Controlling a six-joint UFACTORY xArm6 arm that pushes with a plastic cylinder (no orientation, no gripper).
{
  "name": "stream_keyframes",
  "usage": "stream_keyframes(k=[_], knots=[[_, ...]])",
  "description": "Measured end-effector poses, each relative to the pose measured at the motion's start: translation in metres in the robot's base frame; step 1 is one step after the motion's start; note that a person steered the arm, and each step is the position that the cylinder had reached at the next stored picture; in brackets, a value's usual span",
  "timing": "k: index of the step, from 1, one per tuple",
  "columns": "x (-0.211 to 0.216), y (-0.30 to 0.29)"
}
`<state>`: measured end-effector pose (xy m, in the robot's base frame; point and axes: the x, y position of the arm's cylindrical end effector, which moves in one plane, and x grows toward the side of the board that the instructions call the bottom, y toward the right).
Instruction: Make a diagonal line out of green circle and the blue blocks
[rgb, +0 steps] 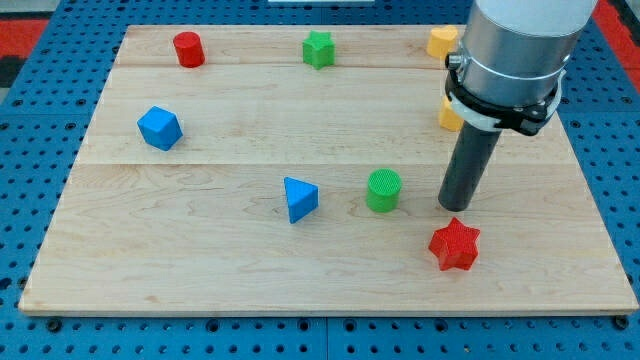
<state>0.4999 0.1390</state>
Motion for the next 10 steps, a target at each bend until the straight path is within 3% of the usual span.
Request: stream_keyframes(k=[7, 9, 10], knots=[[-0.008, 0.0], [0.017, -0.103], [0.018, -0.111]])
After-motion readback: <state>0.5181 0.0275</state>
